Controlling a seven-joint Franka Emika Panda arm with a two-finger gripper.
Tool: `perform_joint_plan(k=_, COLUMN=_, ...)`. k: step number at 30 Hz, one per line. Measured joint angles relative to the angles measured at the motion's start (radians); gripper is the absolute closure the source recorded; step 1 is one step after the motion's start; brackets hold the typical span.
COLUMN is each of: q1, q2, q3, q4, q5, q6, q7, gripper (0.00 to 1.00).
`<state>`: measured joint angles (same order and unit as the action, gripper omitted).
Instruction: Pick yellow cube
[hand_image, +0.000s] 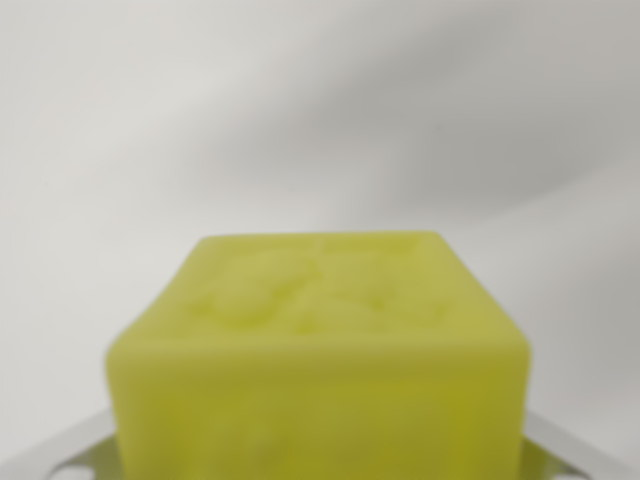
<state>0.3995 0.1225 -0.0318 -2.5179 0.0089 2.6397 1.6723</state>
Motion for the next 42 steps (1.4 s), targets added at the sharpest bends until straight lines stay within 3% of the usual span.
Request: perform_joint_plan(k=42, q1=-0.001, q2=-0.235, q3=0.000, q4=0.054, q5=-0.013, q6=-0.289, q7=0.009, gripper=1.00)
